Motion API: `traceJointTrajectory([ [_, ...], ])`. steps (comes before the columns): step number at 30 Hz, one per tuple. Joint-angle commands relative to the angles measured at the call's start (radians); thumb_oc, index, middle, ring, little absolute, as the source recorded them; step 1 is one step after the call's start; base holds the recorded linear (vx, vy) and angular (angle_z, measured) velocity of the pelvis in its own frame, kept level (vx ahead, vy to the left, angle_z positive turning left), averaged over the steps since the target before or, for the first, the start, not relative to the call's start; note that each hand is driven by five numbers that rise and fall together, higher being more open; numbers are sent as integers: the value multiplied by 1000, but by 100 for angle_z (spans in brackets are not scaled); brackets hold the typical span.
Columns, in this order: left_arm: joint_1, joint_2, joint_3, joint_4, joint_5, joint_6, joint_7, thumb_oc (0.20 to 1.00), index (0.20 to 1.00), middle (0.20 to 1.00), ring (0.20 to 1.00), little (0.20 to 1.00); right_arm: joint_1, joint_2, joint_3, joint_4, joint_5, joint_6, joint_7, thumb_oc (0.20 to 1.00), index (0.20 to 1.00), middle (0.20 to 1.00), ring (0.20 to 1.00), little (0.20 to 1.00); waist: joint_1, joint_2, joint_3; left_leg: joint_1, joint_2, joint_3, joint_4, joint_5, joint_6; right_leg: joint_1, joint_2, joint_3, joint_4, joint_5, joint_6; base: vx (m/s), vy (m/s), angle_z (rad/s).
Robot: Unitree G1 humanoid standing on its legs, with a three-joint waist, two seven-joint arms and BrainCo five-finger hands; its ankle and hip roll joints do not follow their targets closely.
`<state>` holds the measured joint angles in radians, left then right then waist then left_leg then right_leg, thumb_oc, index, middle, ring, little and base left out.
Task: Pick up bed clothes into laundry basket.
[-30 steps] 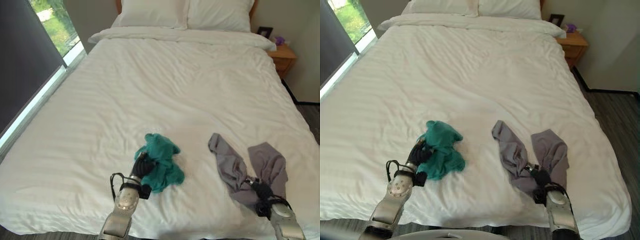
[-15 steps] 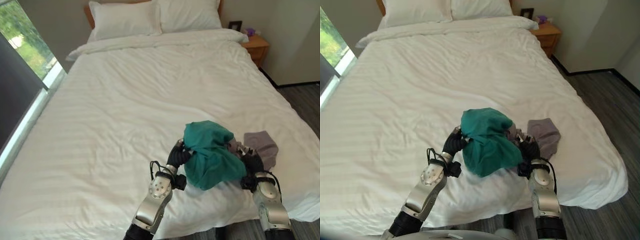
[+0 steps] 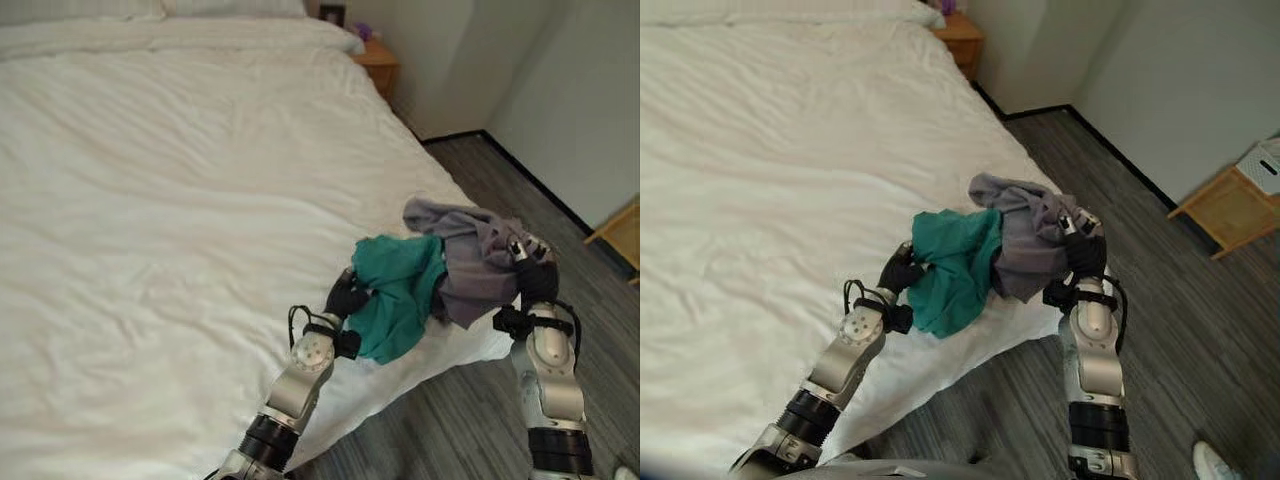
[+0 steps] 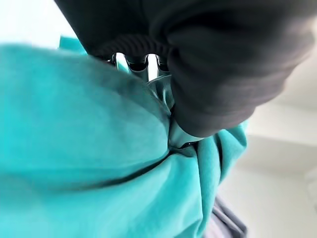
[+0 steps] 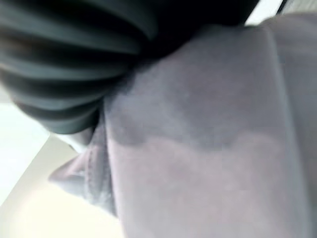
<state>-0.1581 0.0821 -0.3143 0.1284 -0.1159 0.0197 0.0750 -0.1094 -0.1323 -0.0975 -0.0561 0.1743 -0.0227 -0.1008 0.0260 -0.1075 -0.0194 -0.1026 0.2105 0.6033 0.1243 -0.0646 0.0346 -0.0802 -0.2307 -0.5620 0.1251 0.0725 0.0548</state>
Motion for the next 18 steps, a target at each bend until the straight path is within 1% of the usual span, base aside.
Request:
traceJointTrajectory([
  [1,-26,-61,-26,-73,-23,-82,12,200,200,200,200,200,-46,-19,-79,-37,1,-68,10,200,200,200,200,200,16,19,-100,-2,13,-32,-212,176,-86,147,-67,-78,-20,-12,132,-295,-145,-149],
  [2,-11,-50,-8,-92,-10,-86,26,200,200,200,200,200,-57,-24,-58,-35,-14,-66,17,200,200,200,200,200,36,21,-102,0,45,33,-212,204,-104,194,-93,-153,-55,20,160,-315,-167,-129],
  [3,-2,-47,1,-98,-4,-87,32,200,200,200,200,200,-62,-28,-47,-35,-22,-65,20,200,200,200,200,200,45,23,-104,0,62,67,-212,223,-112,213,-94,-181,-73,28,172,-309,-168,-119],
  [4,-2,-47,1,-99,-4,-87,32,200,200,200,200,200,-62,-28,-46,-35,-23,-65,20,200,200,200,200,200,47,23,-103,2,63,69,-212,223,-113,214,-92,-179,-76,30,172,-295,-248,-146],
  [5,11,-43,16,-102,-1,-90,41,200,200,200,200,200,-74,-45,-31,-25,-46,-60,26,200,200,200,200,200,56,29,-109,0,99,91,-212,242,-141,236,-75,-198,-135,16,187,-189,-185,-132],
  [6,12,-43,17,-103,-1,-90,41,200,200,200,200,200,-75,-45,-31,-24,-46,-60,26,200,200,200,200,200,59,31,-108,1,103,94,-212,244,-143,237,-70,-195,-141,19,186,-313,-296,-110],
  [7,30,-53,25,-100,-2,-95,50,200,200,200,200,200,-77,-45,-14,-31,-48,-50,37,200,200,200,200,200,57,39,-112,5,132,124,-212,261,-159,241,-65,-216,-181,12,190,-191,-197,-38],
  [8,44,-55,35,-101,3,-107,60,200,200,200,200,200,-73,-50,-1,-38,-54,-46,47,200,200,200,200,200,60,50,-115,13,152,140,-212,275,-172,236,-49,-197,-207,-5,181,-281,-331,-72],
  [9,67,-63,39,-101,4,-112,66,200,200,200,200,200,-73,-57,18,-33,-69,-44,51,200,200,200,200,200,62,55,-115,21,177,157,-212,295,-189,222,-36,-192,-212,-26,174,-289,-471,-129],
  [10,99,-74,54,-117,-5,-131,80,200,200,200,200,200,-47,-66,43,13,-114,-41,33,200,200,200,200,200,62,76,-121,37,231,168,-209,322,-219,188,3,-137,-212,-56,152,-262,-526,-140],
  [11,112,-87,53,-119,-5,-135,93,200,200,200,200,200,-25,-61,70,24,-132,-36,37,200,200,200,200,200,58,89,-124,56,255,176,-204,327,-229,173,27,-108,-212,-66,136,-170,-394,-122],
  [12,116,-88,53,-120,-4,-135,94,200,200,200,200,200,-22,-62,73,23,-133,-36,37,200,200,200,200,200,63,94,-126,61,261,183,-205,328,-232,173,32,-101,-212,-67,133,-56,-264,-93],
  [13,117,-96,55,-123,-9,-144,101,200,200,200,200,200,-12,-65,92,35,-148,-36,40,200,200,200,200,200,56,101,-119,73,268,174,-195,331,-234,161,54,-70,-212,-74,116,-135,-405,-101],
  [14,110,-115,53,-127,-13,-159,118,200,200,200,200,200,-5,-87,123,9,-171,-41,39,200,200,200,200,200,67,111,-83,57,293,77,-111,319,-208,135,82,-4,-212,-77,75,-148,-493,-109],
  [15,109,-124,49,-125,-18,-165,122,200,200,200,200,200,6,-98,129,-6,-181,-42,37,200,200,200,200,200,83,111,-71,33,257,-40,-90,294,-189,132,91,31,-212,-82,61,-152,-511,-117],
  [16,112,-135,42,-120,-25,-173,122,200,200,200,200,200,21,-120,129,-19,-195,-44,34,200,200,200,200,200,107,105,-56,-12,177,-212,-64,232,-159,132,101,75,-212,-90,44,-7,-345,-109],
  [17,117,-137,34,-121,-25,-184,119,200,200,200,200,200,41,-140,122,-31,-207,-45,29,200,200,200,200,200,116,104,-48,-49,96,-339,-37,178,-140,137,111,108,-212,-97,30,0,-243,-113],
  [18,118,-138,32,-121,-25,-184,120,200,200,200,200,200,43,-140,121,-32,-206,-45,29,200,200,200,200,200,113,104,-50,-57,95,-344,-30,177,-138,136,110,104,-212,-96,30,53,-228,-116],
])
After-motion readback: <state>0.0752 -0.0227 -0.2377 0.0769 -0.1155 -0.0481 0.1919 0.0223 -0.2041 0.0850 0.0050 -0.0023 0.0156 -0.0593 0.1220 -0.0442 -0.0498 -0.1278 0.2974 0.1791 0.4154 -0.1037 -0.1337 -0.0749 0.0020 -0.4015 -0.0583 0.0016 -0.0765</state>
